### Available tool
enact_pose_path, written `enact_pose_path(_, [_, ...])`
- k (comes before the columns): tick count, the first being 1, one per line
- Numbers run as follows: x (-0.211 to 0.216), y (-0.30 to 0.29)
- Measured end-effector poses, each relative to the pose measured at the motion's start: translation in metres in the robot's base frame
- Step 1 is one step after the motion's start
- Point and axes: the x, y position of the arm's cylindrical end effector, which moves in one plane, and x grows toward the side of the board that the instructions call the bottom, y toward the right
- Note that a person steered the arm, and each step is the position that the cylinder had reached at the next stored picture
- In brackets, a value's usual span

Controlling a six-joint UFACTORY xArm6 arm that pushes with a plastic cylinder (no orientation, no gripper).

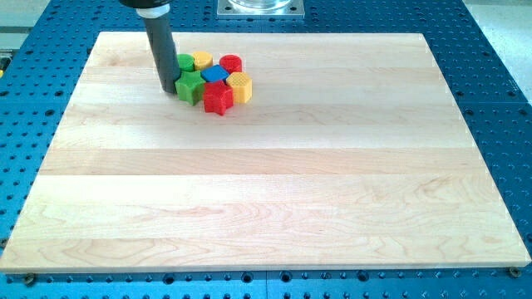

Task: Place the triangle into the group of blocks

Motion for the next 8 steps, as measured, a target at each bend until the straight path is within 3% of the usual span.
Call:
enact_pose_path(1, [0.021,-0.009])
enact_pose_path(2, [0.028,-0.069])
enact_pose_path(3, [-0.025,-0.064])
enact_pose_path(4, [-0.044,-0.066])
enact_pose_path(6, [-0.045,-0.006])
enact_pose_path(7, [-0.035,-0.006])
enact_pose_path(8, [-0.034,-0.043])
